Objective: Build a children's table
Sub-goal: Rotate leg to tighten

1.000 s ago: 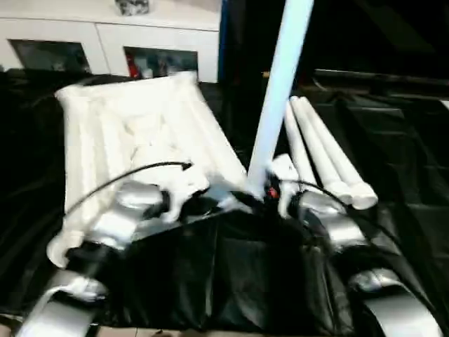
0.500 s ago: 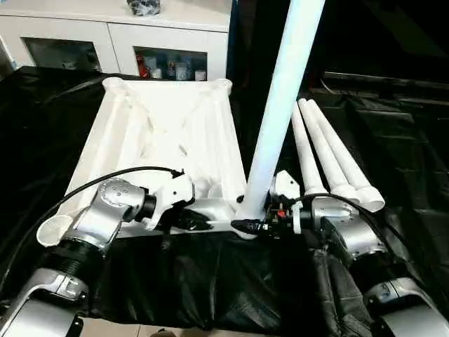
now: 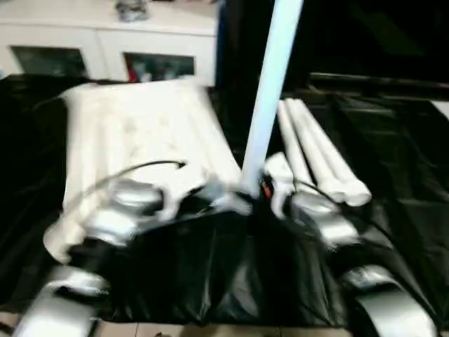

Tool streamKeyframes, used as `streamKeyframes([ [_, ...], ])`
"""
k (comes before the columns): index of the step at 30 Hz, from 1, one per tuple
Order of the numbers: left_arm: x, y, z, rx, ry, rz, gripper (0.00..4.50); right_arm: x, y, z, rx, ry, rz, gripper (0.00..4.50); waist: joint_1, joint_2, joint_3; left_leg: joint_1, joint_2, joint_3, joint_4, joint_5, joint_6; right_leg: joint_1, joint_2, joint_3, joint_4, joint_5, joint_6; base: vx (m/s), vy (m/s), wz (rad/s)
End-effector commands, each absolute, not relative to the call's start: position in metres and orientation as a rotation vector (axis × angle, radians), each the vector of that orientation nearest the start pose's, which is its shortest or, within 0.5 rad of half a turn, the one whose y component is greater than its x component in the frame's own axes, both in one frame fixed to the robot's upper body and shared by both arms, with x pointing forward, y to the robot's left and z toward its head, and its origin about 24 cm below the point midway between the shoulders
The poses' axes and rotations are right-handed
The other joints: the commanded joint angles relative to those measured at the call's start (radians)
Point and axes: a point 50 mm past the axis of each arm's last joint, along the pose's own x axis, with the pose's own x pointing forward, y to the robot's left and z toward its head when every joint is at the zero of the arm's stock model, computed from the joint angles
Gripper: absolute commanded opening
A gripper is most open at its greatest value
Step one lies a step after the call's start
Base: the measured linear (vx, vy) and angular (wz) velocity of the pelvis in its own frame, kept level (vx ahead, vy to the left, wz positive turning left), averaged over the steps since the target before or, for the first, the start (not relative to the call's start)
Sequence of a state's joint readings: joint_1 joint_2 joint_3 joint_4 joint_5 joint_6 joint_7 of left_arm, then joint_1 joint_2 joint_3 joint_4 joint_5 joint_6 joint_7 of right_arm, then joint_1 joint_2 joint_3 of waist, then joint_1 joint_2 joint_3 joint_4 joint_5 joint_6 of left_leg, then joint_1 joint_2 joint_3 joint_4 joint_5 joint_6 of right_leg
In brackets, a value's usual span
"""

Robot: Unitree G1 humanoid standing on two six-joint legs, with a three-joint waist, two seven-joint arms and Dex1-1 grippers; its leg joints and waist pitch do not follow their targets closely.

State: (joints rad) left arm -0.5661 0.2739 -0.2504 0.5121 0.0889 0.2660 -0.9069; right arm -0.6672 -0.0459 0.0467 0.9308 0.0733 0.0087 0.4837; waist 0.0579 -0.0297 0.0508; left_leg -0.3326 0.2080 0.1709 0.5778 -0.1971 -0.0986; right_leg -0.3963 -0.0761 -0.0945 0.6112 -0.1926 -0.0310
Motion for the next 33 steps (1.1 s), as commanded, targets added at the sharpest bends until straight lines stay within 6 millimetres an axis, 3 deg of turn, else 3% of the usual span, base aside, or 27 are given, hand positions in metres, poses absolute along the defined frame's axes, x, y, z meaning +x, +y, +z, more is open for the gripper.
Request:
streamKeyframes([
  [1,0.324,0.090,0.055,0.390,0.394,-1.056,0.00,0.337,-0.072,0.006,-0.002,0.406,0.624,2.72,0.002,0.013,-0.051,0.002,0.026,-0.008,-0.072,-0.275,-0.003,0.036,-0.075,0.057,-0.102,-0.428,-0.130,0.000,0.000,0.00],
  [4,0.321,0.075,0.055,0.363,0.375,-1.063,0.00,0.339,-0.063,0.009,0.004,0.384,0.606,2.72,0.002,0.008,-0.053,-0.005,0.025,-0.008,-0.073,-0.257,0.004,0.040,-0.073,0.057,-0.096,-0.384,-0.139,0.000,0.000,0.00],
  [5,0.320,0.073,0.055,0.367,0.371,-1.080,0.00,0.339,-0.061,0.010,0.003,0.371,0.626,3.07,0.003,0.011,-0.054,-0.006,0.024,-0.007,-0.072,-0.246,0.007,0.041,-0.073,0.057,-0.095,-0.361,-0.145,0.000,0.000,0.00],
  [8,0.320,0.074,0.052,0.381,0.376,-1.088,0.00,0.340,-0.058,0.015,0.031,0.339,0.664,3.44,0.003,0.010,-0.056,-0.012,0.025,-0.005,-0.071,-0.219,0.021,0.045,-0.071,0.059,-0.086,-0.282,-0.167,0.000,0.000,0.00],
  [10,0.320,0.078,0.052,0.393,0.380,-1.091,0.00,0.341,-0.060,0.018,0.025,0.325,0.689,3.47,0.003,0.011,-0.057,-0.011,0.024,-0.003,-0.069,-0.202,0.032,0.047,-0.073,0.060,-0.084,-0.258,-0.179,0.000,0.000,0.00],
  [12,0.320,0.087,0.054,0.395,0.371,-1.127,0.00,0.341,-0.068,0.021,-0.014,0.296,0.756,3.79,0.004,0.011,-0.059,-0.014,0.024,-0.002,-0.068,-0.190,0.039,0.049,-0.072,0.060,-0.082,-0.243,-0.182,0.000,0.000,0.00],
  [15,0.316,0.095,0.054,0.403,0.372,-1.180,0.00,0.336,-0.074,0.022,-0.037,0.279,0.858,3.79,0.005,0.012,-0.064,-0.021,0.025,-0.002,-0.063,-0.138,0.061,0.055,-0.072,0.060,-0.070,-0.146,-0.203,0.000,0.000,0.00],
  [17,0.313,0.104,0.054,0.441,0.384,-1.218,0.00,0.330,-0.082,0.021,-0.072,0.271,0.963,3.79,0.005,0.018,-0.066,-0.018,0.027,-0.002,-0.061,-0.122,0.074,0.056,-0.069,0.059,-0.062,-0.084,-0.227,0.000,0.000,0.00],
  [19,0.312,0.107,0.054,0.443,0.390,-1.231,0.00,0.328,-0.084,0.021,-0.073,0.269,0.994,3.79,0.005,0.016,-0.066,-0.017,0.028,-0.001,-0.061,-0.120,0.080,0.056,-0.069,0.059,-0.060,-0.064,-0.240,0.000,0.000,0.00],
  [22,0.309,0.117,0.055,0.448,0.399,-1.287,0.00,0.316,-0.091,0.022,-0.074,0.275,1.159,3.79,0.008,0.019,-0.064,-0.015,0.029,0.000,-0.061,-0.129,0.088,0.055,-0.068,0.059,-0.062,-0.062,-0.250,0.000,0.000,0.00],
  [28,0.305,0.133,0.057,0.448,0.433,-1.371,0.00,0.298,-0.097,0.021,-0.107,0.319,1.380,3.79,0.021,0.019,-0.060,-0.012,0.032,0.002,-0.063,-0.168,0.072,0.055,-0.067,0.058,-0.069,-0.128,-0.238,0.000,0.000,0.00],
  [29,0.304,0.134,0.057,0.448,0.436,-1.379,0.00,0.296,-0.097,0.021,-0.107,0.328,1.404,3.55,0.024,0.019,-0.062,-0.013,0.033,0.001,-0.064,-0.168,0.070,0.055,-0.069,0.058,-0.066,-0.136,-0.233,0.000,0.000,0.00],
  [33,0.304,0.139,0.058,0.460,0.452,-1.408,0.00,0.291,-0.097,0.021,-0.112,0.350,1.463,3.42,0.035,0.018,-0.061,-0.008,0.034,0.002,-0.065,-0.170,0.057,0.050,-0.070,0.060,-0.069,-0.151,-0.227,0.000,0.000,0.00],
])
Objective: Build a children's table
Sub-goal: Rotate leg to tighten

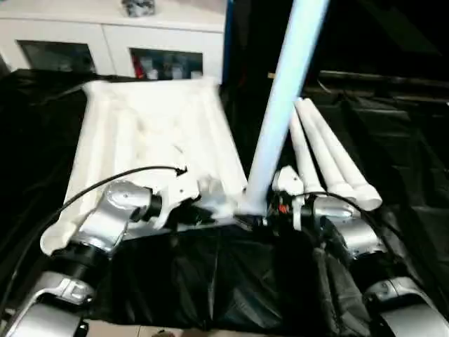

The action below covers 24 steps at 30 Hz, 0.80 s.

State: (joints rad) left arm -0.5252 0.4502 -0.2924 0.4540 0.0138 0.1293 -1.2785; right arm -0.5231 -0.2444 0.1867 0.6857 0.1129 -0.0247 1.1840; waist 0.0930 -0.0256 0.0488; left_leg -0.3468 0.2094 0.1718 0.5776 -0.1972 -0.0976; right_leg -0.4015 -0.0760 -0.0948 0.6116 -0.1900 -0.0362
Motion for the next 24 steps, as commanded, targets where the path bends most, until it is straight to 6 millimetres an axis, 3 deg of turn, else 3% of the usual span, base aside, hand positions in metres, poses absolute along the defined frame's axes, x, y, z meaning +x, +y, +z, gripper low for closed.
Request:
streamKeyframes([
  [1,0.303,0.140,0.058,0.461,0.455,-1.414,0.00,0.290,-0.097,0.022,-0.111,0.351,1.467,3.31,0.000,0.015,-0.059,0.005,0.032,0.001,-0.065,-0.170,0.054,0.055,-0.070,0.060,-0.069,-0.156,-0.222,0.000,0.000,0.00],
  [7,0.304,0.142,0.057,0.457,0.463,-1.408,0.00,0.289,-0.094,0.021,-0.083,0.363,1.452,2.81,-0.001,0.015,-0.061,0.001,0.031,-0.002,-0.065,-0.152,0.044,0.059,-0.071,0.059,-0.067,-0.152,-0.213,0.000,0.000,0.00],
  [8,0.304,0.141,0.056,0.456,0.463,-1.405,0.00,0.289,-0.093,0.020,-0.078,0.366,1.444,2.81,-0.002,0.011,-0.061,0.001,0.031,-0.001,-0.065,-0.149,0.045,0.059,-0.071,0.059,-0.067,-0.148,-0.213,0.000,0.000,0.00],
  [11,0.305,0.140,0.055,0.451,0.464,-1.386,0.00,0.292,-0.092,0.019,-0.081,0.365,1.396,2.77,-0.002,0.013,-0.059,0.001,0.030,-0.001,-0.065,-0.154,0.043,0.058,-0.072,0.059,-0.069,-0.164,-0.209,0.000,0.000,0.00],
  [12,0.310,0.134,0.054,0.431,0.457,-1.309,0.00,0.303,-0.089,0.014,-0.087,0.368,1.228,2.77,-0.006,0.013,-0.058,0.001,0.031,-0.001,-0.067,-0.163,0.031,0.055,-0.074,0.060,-0.070,-0.187,-0.206,0.000,0.000,0.00],
  [14,0.312,0.130,0.054,0.420,0.447,-1.269,0.00,0.308,-0.087,0.011,-0.092,0.372,1.143,2.75,-0.014,0.011,-0.048,0.006,0.024,-0.005,-0.073,-0.237,0.004,0.053,-0.075,0.057,-0.091,-0.363,-0.163,0.000,0.000,0.00],
  [15,0.316,0.125,0.054,0.406,0.443,-1.221,0.00,0.313,-0.084,0.009,-0.097,0.373,1.053,2.75,-0.014,0.011,-0.048,0.006,0.024,-0.005,-0.073,-0.237,0.004,0.053,-0.075,0.057,-0.091,-0.363,-0.163,0.000,0.000,0.00],
  [16,0.318,0.121,0.054,0.403,0.438,-1.186,0.00,0.317,-0.083,0.008,-0.096,0.377,0.985,2.75,-0.021,0.011,-0.045,0.011,0.022,-0.010,-0.075,-0.272,-0.014,0.049,-0.077,0.055,-0.102,-0.469,-0.125,0.000,0.000,0.00],
  [19,0.323,0.099,0.054,0.369,0.411,-1.083,0.00,0.328,-0.070,0.005,-0.003,0.402,0.762,2.74,-0.033,0.010,-0.044,0.022,0.017,-0.014,-0.071,-0.314,-0.018,0.041,-0.079,0.047,-0.120,-0.576,-0.084,0.000,0.000,0.00],
  [24,0.320,0.076,0.056,0.355,0.382,-1.060,0.00,0.332,-0.054,0.004,-0.020,0.404,0.649,2.74,-0.037,0.011,-0.047,0.014,0.019,-0.013,-0.073,-0.303,0.005,0.038,-0.074,0.051,-0.115,-0.501,-0.094,0.000,0.000,0.00],
])
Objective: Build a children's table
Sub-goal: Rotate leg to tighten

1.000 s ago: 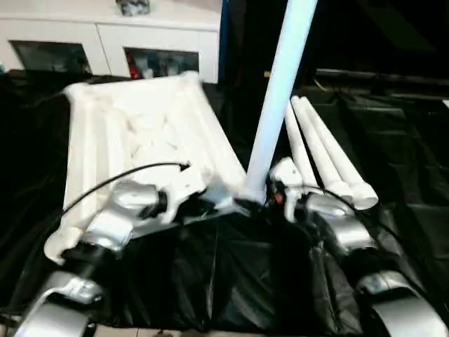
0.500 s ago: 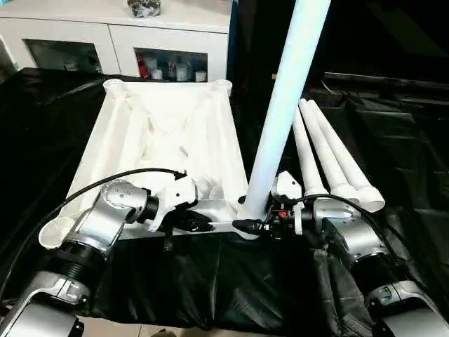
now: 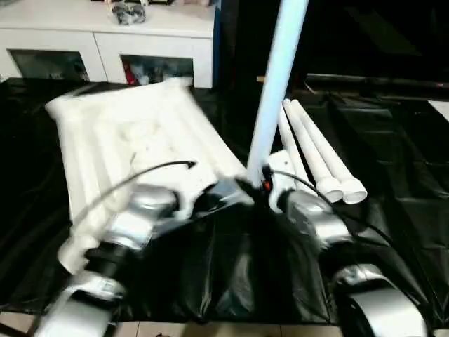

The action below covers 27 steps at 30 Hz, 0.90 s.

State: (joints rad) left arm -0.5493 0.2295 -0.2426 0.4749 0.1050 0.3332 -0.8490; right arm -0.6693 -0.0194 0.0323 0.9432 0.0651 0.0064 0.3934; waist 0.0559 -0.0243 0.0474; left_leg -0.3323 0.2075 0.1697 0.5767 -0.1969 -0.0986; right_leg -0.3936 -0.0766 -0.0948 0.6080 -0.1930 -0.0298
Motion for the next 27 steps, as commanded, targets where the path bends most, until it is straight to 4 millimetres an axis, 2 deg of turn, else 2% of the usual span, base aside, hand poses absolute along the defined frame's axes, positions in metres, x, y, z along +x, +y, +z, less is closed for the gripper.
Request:
streamKeyframes([
  [1,0.318,0.072,0.054,0.361,0.380,-1.078,0.00,0.333,-0.050,0.006,-0.026,0.384,0.641,2.74,0.001,0.007,-0.046,-0.002,0.020,-0.010,-0.072,-0.300,0.011,0.031,-0.074,0.051,-0.111,-0.489,-0.099,0.000,0.000,0.00],
  [2,0.317,0.072,0.054,0.365,0.382,-1.082,0.00,0.333,-0.048,0.008,-0.017,0.373,0.654,2.74,0.001,0.009,-0.047,-0.005,0.021,-0.010,-0.074,-0.293,0.013,0.033,-0.073,0.051,-0.108,-0.473,-0.102,0.000,0.000,0.00],
  [3,0.317,0.073,0.053,0.372,0.385,-1.082,0.00,0.334,-0.047,0.009,-0.002,0.366,0.658,3.30,0.001,0.008,-0.048,-0.006,0.021,-0.010,-0.074,-0.289,0.015,0.033,-0.073,0.052,-0.108,-0.466,-0.103,0.000,0.000,0.00],
  [4,0.318,0.076,0.052,0.381,0.387,-1.082,0.00,0.335,-0.047,0.011,0.028,0.357,0.677,3.44,0.001,0.008,-0.049,-0.007,0.022,-0.009,-0.074,-0.282,0.018,0.035,-0.073,0.053,-0.104,-0.443,-0.110,0.000,0.000,0.00],
  [6,0.319,0.081,0.053,0.391,0.388,-1.085,0.00,0.336,-0.050,0.014,0.029,0.343,0.697,3.44,0.002,0.011,-0.049,-0.008,0.023,-0.008,-0.074,-0.267,0.022,0.035,-0.072,0.056,-0.100,-0.397,-0.126,0.000,0.000,0.00],
  [8,0.318,0.087,0.053,0.401,0.384,-1.105,0.00,0.338,-0.054,0.017,0.005,0.318,0.729,3.70,0.002,0.011,-0.052,-0.012,0.025,-0.007,-0.074,-0.251,0.024,0.039,-0.072,0.057,-0.092,-0.340,-0.148,0.000,0.000,0.00],
  [9,0.318,0.088,0.053,0.402,0.385,-1.110,0.00,0.338,-0.055,0.018,0.004,0.311,0.739,3.70,0.002,0.011,-0.052,-0.012,0.025,-0.007,-0.074,-0.251,0.024,0.039,-0.072,0.057,-0.092,-0.340,-0.148,0.000,0.000,0.00],
  [11,0.316,0.095,0.053,0.408,0.392,-1.135,0.00,0.337,-0.061,0.020,-0.003,0.289,0.796,3.70,0.003,0.010,-0.058,-0.016,0.025,-0.005,-0.069,-0.207,0.037,0.046,-0.072,0.059,-0.079,-0.251,-0.178,0.000,0.000,0.00],
  [13,0.314,0.107,0.053,0.430,0.399,-1.191,0.00,0.331,-0.072,0.021,-0.028,0.265,0.929,3.70,0.006,0.012,-0.057,-0.015,0.025,-0.001,-0.066,-0.188,0.057,0.046,-0.070,0.059,-0.078,-0.209,-0.193,0.000,0.000,0.00],
  [15,0.313,0.109,0.052,0.431,0.403,-1.204,0.00,0.329,-0.075,0.022,-0.031,0.260,0.964,3.70,0.006,0.011,-0.058,-0.017,0.025,-0.001,-0.065,-0.178,0.063,0.048,-0.069,0.059,-0.075,-0.190,-0.196,0.000,0.000,0.00],
  [16,0.311,0.114,0.052,0.434,0.406,-1.240,0.00,0.323,-0.078,0.023,-0.018,0.251,1.060,3.70,0.007,0.015,-0.061,-0.019,0.027,-0.002,-0.064,-0.141,0.071,0.051,-0.068,0.059,-0.066,-0.123,-0.215,0.000,0.000,0.00],
  [17,0.311,0.115,0.052,0.434,0.408,-1.246,0.00,0.322,-0.079,0.023,-0.020,0.250,1.080,3.70,0.009,0.018,-0.064,-0.015,0.029,-0.001,-0.061,-0.132,0.078,0.050,-0.068,0.060,-0.060,-0.081,-0.231,0.000,0.000,0.00],
  [18,0.310,0.120,0.053,0.434,0.416,-1.273,0.00,0.315,-0.083,0.024,-0.033,0.253,1.171,3.70,0.008,0.016,-0.063,-0.016,0.029,-0.001,-0.063,-0.125,0.083,0.051,-0.066,0.059,-0.060,-0.062,-0.238,0.000,0.000,0.00],
  [19,0.310,0.122,0.053,0.432,0.420,-1.287,0.00,0.312,-0.084,0.024,-0.042,0.261,1.217,3.70,0.013,0.017,-0.065,-0.013,0.032,0.002,-0.059,-0.100,0.097,0.050,-0.065,0.059,-0.052,-0.002,-0.260,0.000,0.000,0.00],
  [20,0.310,0.122,0.053,0.432,0.421,-1.289,0.00,0.311,-0.085,0.024,-0.043,0.262,1.222,3.70,0.013,0.017,-0.065,-0.013,0.032,0.002,-0.059,-0.100,0.097,0.050,-0.065,0.059,-0.052,-0.002,-0.260,0.000,0.000,0.00],
  [22,0.309,0.129,0.054,0.424,0.440,-1.333,0.00,0.300,-0.091,0.023,-0.072,0.303,1.363,3.70,0.021,0.020,-0.063,-0.016,0.031,0.004,-0.056,-0.099,0.106,0.053,-0.062,0.056,-0.050,0.015,-0.269,0.000,0.000,0.00],
  [24,0.309,0.132,0.053,0.426,0.454,-1.349,0.00,0.296,-0.093,0.022,-0.094,0.319,1.409,3.70,0.028,0.017,-0.061,-0.016,0.032,0.004,-0.059,-0.131,0.097,0.053,-0.066,0.056,-0.056,-0.042,-0.257,0.000,0.000,0.00],
  [25,0.309,0.134,0.053,0.430,0.460,-1.355,0.00,0.294,-0.093,0.022,-0.102,0.325,1.427,3.46,0.033,0.017,-0.060,-0.013,0.032,0.004,-0.061,-0.155,0.083,0.051,-0.068,0.057,-0.061,-0.091,-0.246,0.000,0.000,0.00],
  [27,0.310,0.136,0.053,0.440,0.471,-1.359,0.00,0.291,-0.095,0.021,-0.114,0.340,1.460,3.38,0.036,0.016,-0.056,-0.009,0.032,0.005,-0.063,-0.188,0.065,0.048,-0.071,0.059,-0.071,-0.169,-0.227,0.000,0.000,0.00],
])
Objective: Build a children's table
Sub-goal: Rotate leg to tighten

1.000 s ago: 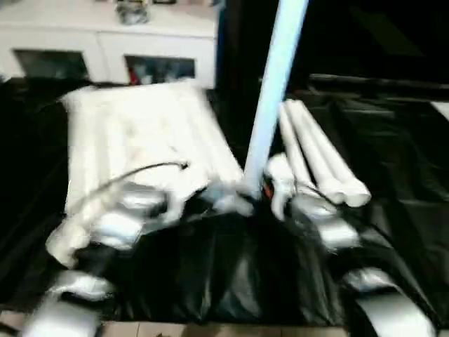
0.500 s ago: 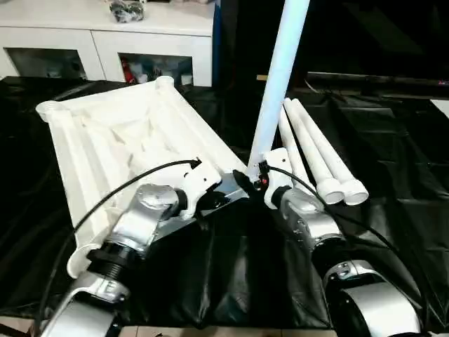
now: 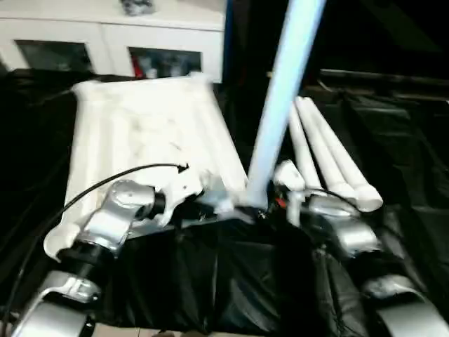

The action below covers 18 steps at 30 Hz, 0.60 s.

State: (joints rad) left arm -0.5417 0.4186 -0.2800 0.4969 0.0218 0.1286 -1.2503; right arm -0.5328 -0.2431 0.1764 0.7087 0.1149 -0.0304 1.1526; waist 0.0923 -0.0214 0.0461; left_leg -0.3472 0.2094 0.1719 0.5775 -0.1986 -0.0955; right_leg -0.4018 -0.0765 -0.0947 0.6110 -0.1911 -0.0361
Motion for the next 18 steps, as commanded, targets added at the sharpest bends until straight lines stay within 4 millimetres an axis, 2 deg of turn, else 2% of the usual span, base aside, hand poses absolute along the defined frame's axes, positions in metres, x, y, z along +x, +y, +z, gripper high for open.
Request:
streamKeyframes([
  [1,0.311,0.138,0.053,0.446,0.477,-1.363,0.00,0.290,-0.095,0.021,-0.119,0.347,1.479,3.36,0.002,0.013,-0.054,0.009,0.030,0.003,-0.064,-0.197,0.053,0.052,-0.071,0.060,-0.079,-0.206,-0.212,0.000,0.000,0.00],
  [4,0.313,0.142,0.053,0.465,0.490,-1.373,0.00,0.288,-0.096,0.021,-0.104,0.364,1.504,3.00,0.002,0.013,-0.054,0.006,0.031,0.000,-0.067,-0.194,0.043,0.055,-0.072,0.060,-0.080,-0.241,-0.193,0.000,0.000,0.00],
  [6,0.313,0.143,0.054,0.467,0.491,-1.384,0.00,0.286,-0.095,0.023,-0.088,0.368,1.512,2.96,0.003,0.012,-0.054,0.004,0.029,-0.001,-0.068,-0.187,0.043,0.056,-0.070,0.059,-0.082,-0.250,-0.181,0.000,0.000,0.00],
  [8,0.313,0.145,0.053,0.466,0.494,-1.388,0.00,0.285,-0.094,0.023,-0.076,0.377,1.520,2.77,0.003,0.013,-0.056,0.002,0.031,-0.003,-0.068,-0.171,0.041,0.057,-0.071,0.058,-0.077,-0.229,-0.182,0.000,0.000,0.00],
  [12,0.313,0.145,0.052,0.461,0.496,-1.374,0.00,0.286,-0.092,0.022,-0.057,0.370,1.480,2.75,0.003,0.011,-0.058,0.000,0.029,-0.002,-0.066,-0.157,0.042,0.058,-0.072,0.058,-0.075,-0.204,-0.188,0.000,0.000,0.00],
  [15,0.316,0.143,0.050,0.454,0.494,-1.311,0.00,0.294,-0.088,0.020,-0.049,0.359,1.366,2.74,-0.001,0.013,-0.056,0.001,0.030,-0.002,-0.068,-0.166,0.034,0.055,-0.073,0.058,-0.077,-0.221,-0.189,0.000,0.000,0.00],
  [16,0.321,0.137,0.049,0.444,0.473,-1.216,0.00,0.306,-0.083,0.014,-0.062,0.368,1.178,2.74,-0.005,0.011,-0.052,0.002,0.029,-0.003,-0.070,-0.191,0.026,0.053,-0.074,0.058,-0.082,-0.267,-0.180,0.000,0.000,0.00],
  [17,0.322,0.135,0.049,0.443,0.466,-1.192,0.00,0.309,-0.081,0.013,-0.067,0.369,1.126,2.73,-0.012,0.011,-0.047,0.004,0.027,-0.005,-0.074,-0.219,0.003,0.049,-0.077,0.057,-0.089,-0.343,-0.168,0.000,0.000,0.00],
  [18,0.323,0.133,0.049,0.444,0.459,-1.170,0.00,0.312,-0.080,0.011,-0.073,0.368,1.076,2.73,-0.012,0.011,-0.047,0.004,0.027,-0.005,-0.074,-0.219,0.003,0.049,-0.077,0.057,-0.089,-0.343,-0.168,0.000,0.000,0.00],
])
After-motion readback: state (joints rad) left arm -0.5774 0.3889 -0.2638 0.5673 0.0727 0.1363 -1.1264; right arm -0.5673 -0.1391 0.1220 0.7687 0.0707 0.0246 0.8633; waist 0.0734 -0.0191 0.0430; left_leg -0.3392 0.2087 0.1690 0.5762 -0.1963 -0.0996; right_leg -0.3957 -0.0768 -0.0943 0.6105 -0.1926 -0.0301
